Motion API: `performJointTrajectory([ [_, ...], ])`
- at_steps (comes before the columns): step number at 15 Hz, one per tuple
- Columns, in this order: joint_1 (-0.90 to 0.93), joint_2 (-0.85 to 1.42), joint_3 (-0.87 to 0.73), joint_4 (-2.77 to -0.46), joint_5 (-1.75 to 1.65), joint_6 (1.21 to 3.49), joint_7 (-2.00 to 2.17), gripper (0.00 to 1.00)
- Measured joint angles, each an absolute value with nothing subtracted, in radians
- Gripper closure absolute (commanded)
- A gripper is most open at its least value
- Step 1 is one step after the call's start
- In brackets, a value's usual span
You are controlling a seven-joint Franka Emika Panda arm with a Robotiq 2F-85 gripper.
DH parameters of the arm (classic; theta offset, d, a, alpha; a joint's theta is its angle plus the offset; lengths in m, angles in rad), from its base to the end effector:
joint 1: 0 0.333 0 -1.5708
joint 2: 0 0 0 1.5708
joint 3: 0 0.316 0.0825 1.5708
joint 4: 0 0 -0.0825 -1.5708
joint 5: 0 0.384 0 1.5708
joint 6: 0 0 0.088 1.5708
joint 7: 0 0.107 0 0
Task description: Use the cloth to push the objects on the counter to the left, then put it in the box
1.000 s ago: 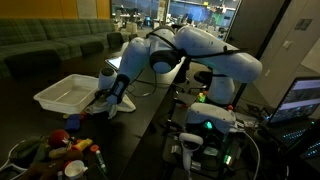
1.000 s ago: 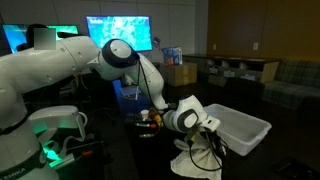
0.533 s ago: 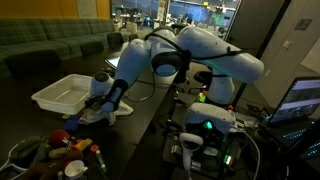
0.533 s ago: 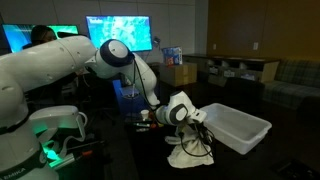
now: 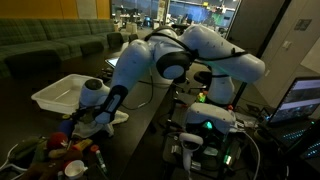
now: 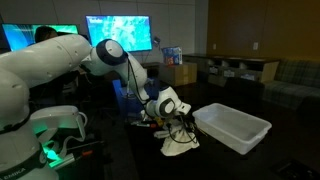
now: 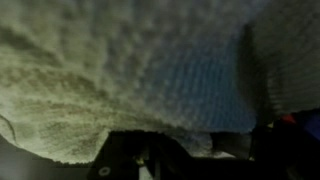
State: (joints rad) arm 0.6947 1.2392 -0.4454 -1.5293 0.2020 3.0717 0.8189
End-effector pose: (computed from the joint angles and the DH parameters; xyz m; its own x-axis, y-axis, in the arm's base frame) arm 0.6561 0.2068 0.0133 0.7931 -0.3548 0.4950 -0.3811 -0.9231 -0.0510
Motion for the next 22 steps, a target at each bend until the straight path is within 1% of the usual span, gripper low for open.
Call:
performJointTrajectory([
  [10, 0.746, 1.192, -0.349, -1.528, 0.202, 3.072, 0.811, 0.92],
  [16, 0.75, 1.159, -0.356, -1.546, 0.201, 3.086, 0.768, 0.92],
  [18, 0.708, 1.126, -0.327, -1.576, 0.194, 3.097, 0.695, 0.92],
  [20, 0.611, 1.063, -0.231, -1.629, 0.176, 3.131, 0.566, 0.92],
  [22, 0.476, 0.97, -0.1, -1.707, 0.161, 3.163, 0.416, 0.92],
])
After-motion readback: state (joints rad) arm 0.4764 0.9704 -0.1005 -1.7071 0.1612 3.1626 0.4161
